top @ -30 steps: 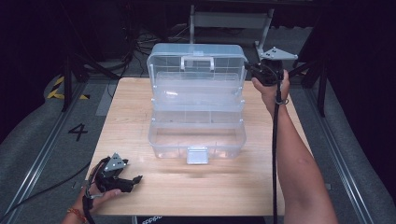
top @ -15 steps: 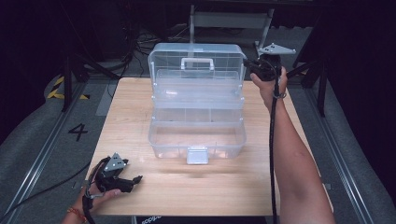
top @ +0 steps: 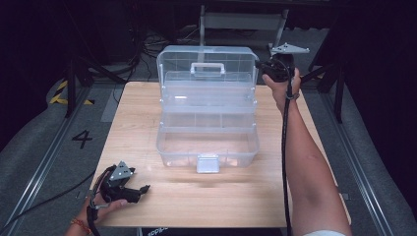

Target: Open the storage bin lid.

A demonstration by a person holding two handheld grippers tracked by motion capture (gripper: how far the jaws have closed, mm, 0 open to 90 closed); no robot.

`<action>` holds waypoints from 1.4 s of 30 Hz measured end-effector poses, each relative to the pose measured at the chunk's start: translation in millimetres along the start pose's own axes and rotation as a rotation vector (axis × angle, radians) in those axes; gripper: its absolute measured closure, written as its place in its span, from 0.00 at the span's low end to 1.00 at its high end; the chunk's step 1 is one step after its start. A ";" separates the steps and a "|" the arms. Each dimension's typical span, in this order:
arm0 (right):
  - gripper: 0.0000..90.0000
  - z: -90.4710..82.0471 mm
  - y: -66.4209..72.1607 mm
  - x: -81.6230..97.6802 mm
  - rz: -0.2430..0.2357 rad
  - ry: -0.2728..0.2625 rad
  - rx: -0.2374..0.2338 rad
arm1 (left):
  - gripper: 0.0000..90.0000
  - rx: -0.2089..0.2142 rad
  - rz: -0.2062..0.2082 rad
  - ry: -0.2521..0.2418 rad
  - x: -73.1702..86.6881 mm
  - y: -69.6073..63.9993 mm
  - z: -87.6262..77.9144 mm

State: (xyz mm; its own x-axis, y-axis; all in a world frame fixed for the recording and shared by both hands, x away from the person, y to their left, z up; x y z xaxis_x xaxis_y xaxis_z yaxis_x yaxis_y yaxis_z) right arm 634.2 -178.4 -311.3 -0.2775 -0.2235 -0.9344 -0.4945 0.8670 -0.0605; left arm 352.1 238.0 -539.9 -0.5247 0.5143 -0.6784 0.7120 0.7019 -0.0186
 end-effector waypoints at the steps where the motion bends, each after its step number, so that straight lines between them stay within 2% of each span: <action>1: 0.94 0.8 -0.3 -0.2 -0.002 0.001 0.003 | 0.16 0.000 0.000 0.000 0.0 0.0 0.0; 6: 0.93 5.4 -3.2 1.2 0.003 0.000 -0.001 | 0.16 -0.001 0.000 0.000 0.0 0.0 0.0; 10: 0.93 9.9 -4.1 -0.4 -0.013 0.021 0.005 | 0.16 -0.001 -0.004 -0.002 -0.1 -0.3 0.2; 15: 0.93 15.7 -7.1 -0.1 -0.004 0.035 0.005 | 0.16 0.001 -0.005 -0.003 -0.2 -0.3 0.3; 20: 0.92 19.9 -7.7 -0.7 -0.039 0.049 0.021 | 0.16 0.000 -0.005 -0.003 -0.2 -0.3 0.3; 25: 0.92 25.4 -11.3 1.9 0.001 0.044 0.007 | 0.16 -0.001 -0.005 -0.003 -0.2 -0.3 0.3; 29: 0.92 30.8 -13.2 2.6 -0.006 0.054 0.015 | 0.16 -0.001 -0.006 0.002 0.0 -0.5 -0.1; 35: 0.91 40.8 -16.5 5.4 0.010 0.067 0.024 | 0.16 -0.002 -0.001 0.002 -0.1 -0.1 -0.2; 42: 0.91 52.9 -19.9 8.1 -0.007 0.091 0.033 | 0.16 -0.002 -0.006 0.003 0.2 -0.5 -0.3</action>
State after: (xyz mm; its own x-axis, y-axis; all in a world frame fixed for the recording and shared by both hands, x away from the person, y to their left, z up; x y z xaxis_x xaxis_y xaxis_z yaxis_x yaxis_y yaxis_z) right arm 685.3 -173.9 -336.3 -0.3481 -0.2677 -0.8984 -0.4694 0.8793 -0.0801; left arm 351.5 237.8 -539.8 -0.5306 0.5113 -0.6760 0.7079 0.7060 -0.0216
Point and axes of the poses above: each handheld gripper's, and its own axes: z roughly forward along the jaws, x roughly out of its underside, y roughly to its left, the point moved 8 cm from there along z, roughly forward along the jaws, and after that the axes turned 1 degree about x, right-handed, at the moved point
